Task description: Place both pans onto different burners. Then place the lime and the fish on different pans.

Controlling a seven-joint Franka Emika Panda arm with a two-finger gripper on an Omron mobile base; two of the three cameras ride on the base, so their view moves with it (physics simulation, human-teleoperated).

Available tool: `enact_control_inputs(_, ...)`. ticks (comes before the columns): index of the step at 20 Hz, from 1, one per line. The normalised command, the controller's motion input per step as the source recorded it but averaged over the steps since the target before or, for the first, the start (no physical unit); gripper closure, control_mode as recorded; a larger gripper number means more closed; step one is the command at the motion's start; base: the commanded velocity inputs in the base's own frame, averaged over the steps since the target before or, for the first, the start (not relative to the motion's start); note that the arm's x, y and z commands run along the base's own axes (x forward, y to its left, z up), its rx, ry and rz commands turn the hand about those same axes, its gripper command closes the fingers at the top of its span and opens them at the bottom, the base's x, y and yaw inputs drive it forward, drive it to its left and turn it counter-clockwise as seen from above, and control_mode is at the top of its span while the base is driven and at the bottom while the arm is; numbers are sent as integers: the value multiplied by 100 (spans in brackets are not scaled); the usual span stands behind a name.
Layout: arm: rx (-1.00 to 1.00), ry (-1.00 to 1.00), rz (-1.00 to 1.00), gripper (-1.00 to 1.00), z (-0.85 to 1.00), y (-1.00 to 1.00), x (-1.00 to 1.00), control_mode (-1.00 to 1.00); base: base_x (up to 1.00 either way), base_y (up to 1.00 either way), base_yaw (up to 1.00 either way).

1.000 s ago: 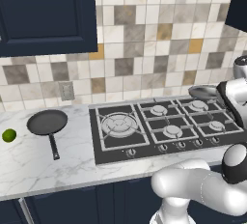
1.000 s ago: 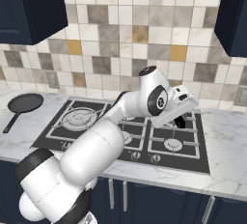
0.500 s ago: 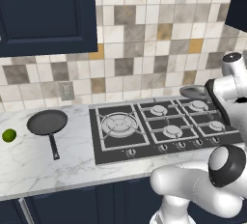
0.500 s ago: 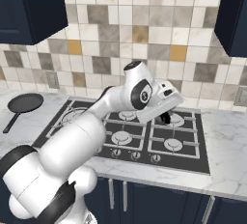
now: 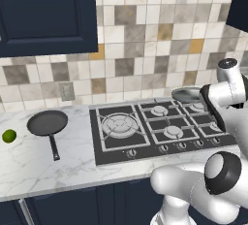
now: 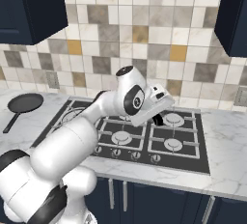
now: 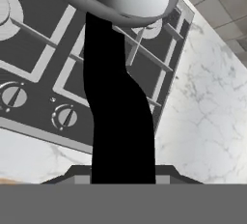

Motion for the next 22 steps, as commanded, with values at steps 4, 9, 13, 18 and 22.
enact_control_inputs(4,0,-6,23,100,-47,2,4,-100,0,0,0)
enact_control_inputs(9,-4,-3,18,100,-43,2,2,-100,0,0,0)
enact_control_inputs(13,-5,0,9,100,-36,0,0,-100,0,0,0)
enact_control_inputs(18,-2,0,2,100,-20,2,0,-100,0,0,0)
enact_control_inputs(22,0,2,2,100,-12,7,-1,-100,0,0,0)
